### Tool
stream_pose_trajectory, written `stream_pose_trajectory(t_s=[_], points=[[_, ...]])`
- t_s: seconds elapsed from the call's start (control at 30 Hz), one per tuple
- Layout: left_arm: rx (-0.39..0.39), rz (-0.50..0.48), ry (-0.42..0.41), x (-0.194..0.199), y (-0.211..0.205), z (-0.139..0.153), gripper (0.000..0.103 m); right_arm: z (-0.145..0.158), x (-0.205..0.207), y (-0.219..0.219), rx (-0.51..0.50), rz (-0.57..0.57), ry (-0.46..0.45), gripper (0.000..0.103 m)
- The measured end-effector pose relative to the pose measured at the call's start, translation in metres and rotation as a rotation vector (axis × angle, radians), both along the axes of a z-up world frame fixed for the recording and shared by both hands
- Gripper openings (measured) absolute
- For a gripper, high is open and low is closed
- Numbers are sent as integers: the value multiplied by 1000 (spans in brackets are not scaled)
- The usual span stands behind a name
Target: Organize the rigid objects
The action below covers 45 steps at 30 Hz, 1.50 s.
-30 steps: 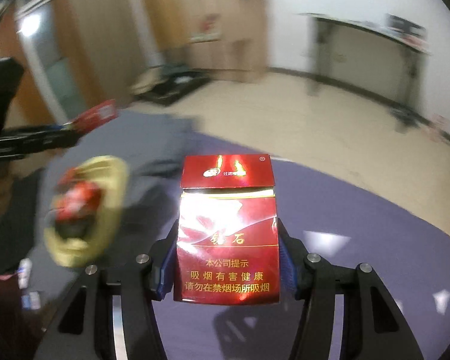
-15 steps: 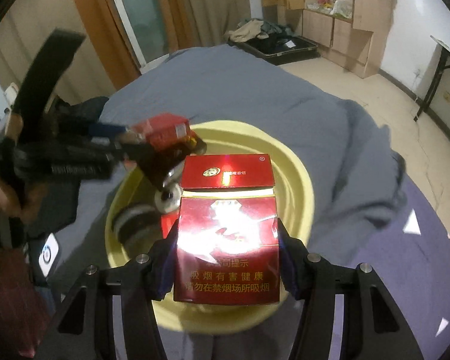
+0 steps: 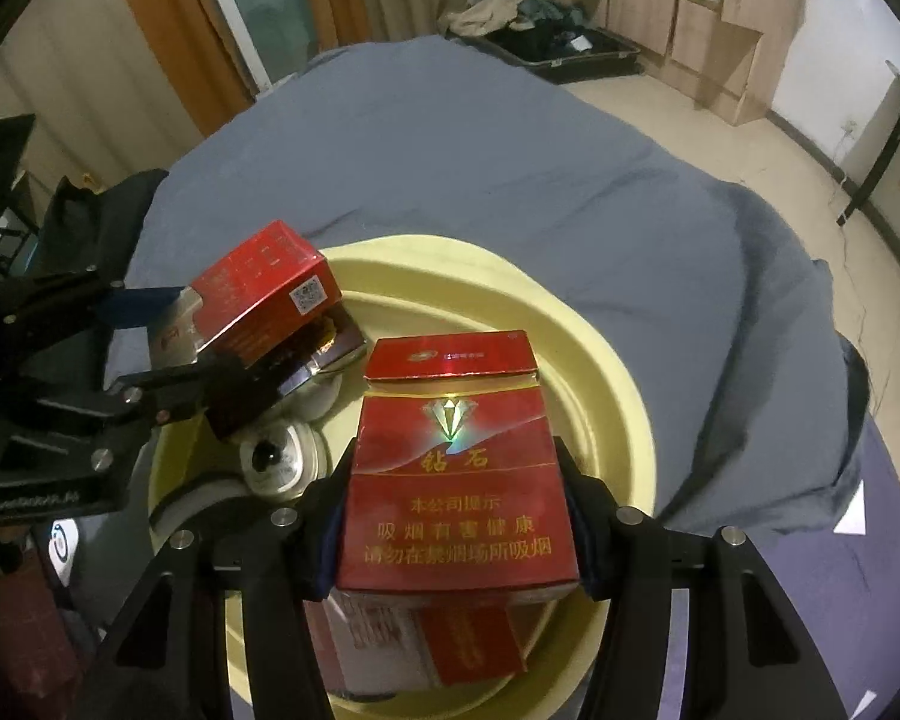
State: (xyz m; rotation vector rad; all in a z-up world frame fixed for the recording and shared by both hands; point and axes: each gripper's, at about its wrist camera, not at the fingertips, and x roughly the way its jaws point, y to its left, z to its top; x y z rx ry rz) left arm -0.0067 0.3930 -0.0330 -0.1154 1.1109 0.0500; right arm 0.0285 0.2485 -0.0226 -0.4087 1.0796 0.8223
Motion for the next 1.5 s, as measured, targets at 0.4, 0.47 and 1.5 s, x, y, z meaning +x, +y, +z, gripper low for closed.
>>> stream_pose_trajectory(t_s=[0.4, 0.47, 1.5], points=[[-26, 60, -256, -99, -21, 43, 103, 36, -10, -96, 219, 3, -130, 103], [-51, 67, -251, -119, -29, 37, 103, 25, -22, -118, 193, 49, -157, 103], [105, 216, -158, -144, -104, -97, 103, -118, -86, -114, 101, 252, -277, 103]])
